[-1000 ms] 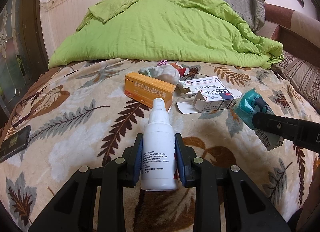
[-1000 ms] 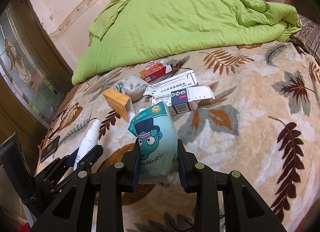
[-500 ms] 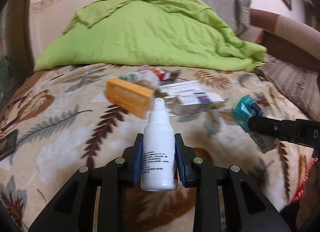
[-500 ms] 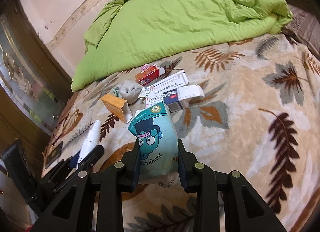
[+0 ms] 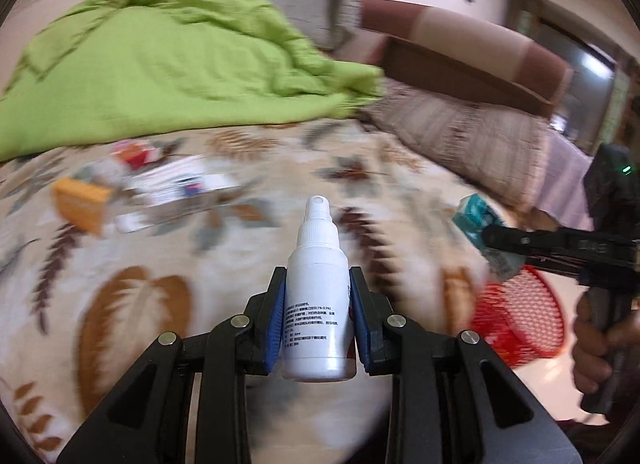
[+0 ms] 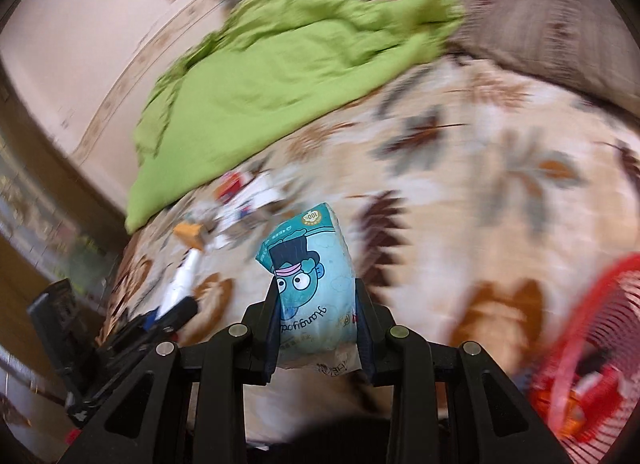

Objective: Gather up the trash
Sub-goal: 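Carry the teal packet and white bottle over the red basket with both tools, then open both tools to drop the packet and bottle into the red basket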

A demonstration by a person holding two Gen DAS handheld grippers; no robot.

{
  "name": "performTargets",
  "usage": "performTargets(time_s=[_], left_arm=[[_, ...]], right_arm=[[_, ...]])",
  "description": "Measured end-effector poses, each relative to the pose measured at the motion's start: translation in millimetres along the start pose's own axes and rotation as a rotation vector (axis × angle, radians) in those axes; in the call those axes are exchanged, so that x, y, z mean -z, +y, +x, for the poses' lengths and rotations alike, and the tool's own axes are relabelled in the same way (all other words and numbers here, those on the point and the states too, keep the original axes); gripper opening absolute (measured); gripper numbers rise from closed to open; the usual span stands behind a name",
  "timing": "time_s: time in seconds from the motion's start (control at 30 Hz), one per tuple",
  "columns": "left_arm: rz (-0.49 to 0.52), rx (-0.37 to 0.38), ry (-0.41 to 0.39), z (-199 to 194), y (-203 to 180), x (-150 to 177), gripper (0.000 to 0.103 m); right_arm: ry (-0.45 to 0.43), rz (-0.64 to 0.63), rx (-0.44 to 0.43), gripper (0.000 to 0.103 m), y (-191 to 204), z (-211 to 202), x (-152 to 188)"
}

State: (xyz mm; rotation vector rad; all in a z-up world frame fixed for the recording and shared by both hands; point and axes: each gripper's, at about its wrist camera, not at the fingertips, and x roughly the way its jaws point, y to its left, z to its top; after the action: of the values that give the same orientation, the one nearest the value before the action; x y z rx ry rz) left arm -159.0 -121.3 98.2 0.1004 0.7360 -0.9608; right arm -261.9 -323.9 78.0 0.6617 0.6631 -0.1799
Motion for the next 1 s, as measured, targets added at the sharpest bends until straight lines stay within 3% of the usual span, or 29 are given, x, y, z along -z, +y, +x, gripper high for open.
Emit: performTargets(time_s=[0.37, 0.6, 0.67, 0.7, 0.73, 1.0], left_arm=[[0.186, 0.328, 0.101, 34.7, -161.9, -28.5, 0.029], [0.275, 0.422, 0.201, 76.0, -236.6, -15.8, 0.029], [0.281, 0.432, 0.223, 86.6, -247.3, -12.7, 0.043], [0.279, 0.422, 0.227, 89.6, -249.1, -12.0, 0.057], [0.271, 0.413, 0.22, 89.2, -247.6, -12.6, 0.061], [0.165, 0.347, 0.169, 65.5, -191.2, -22.6, 0.063]], right_arm=[[-0.188, 0.174, 0.226, 0.035, -116.1, -144.2, 5.8], [-0.227, 0.295, 0.28, 0.038, -165.3, -181.4, 24.0], [-0.218, 0.319, 0.295, 0.044, -175.4, -183.0, 28.0], [-0.215, 0.327, 0.3, 0.046, -178.6, -182.7, 29.1], [-0.216, 0.337, 0.311, 0.05, -182.7, -183.7, 30.5], [-0.225, 0.327, 0.274, 0.052, -181.4, -178.2, 23.6]])
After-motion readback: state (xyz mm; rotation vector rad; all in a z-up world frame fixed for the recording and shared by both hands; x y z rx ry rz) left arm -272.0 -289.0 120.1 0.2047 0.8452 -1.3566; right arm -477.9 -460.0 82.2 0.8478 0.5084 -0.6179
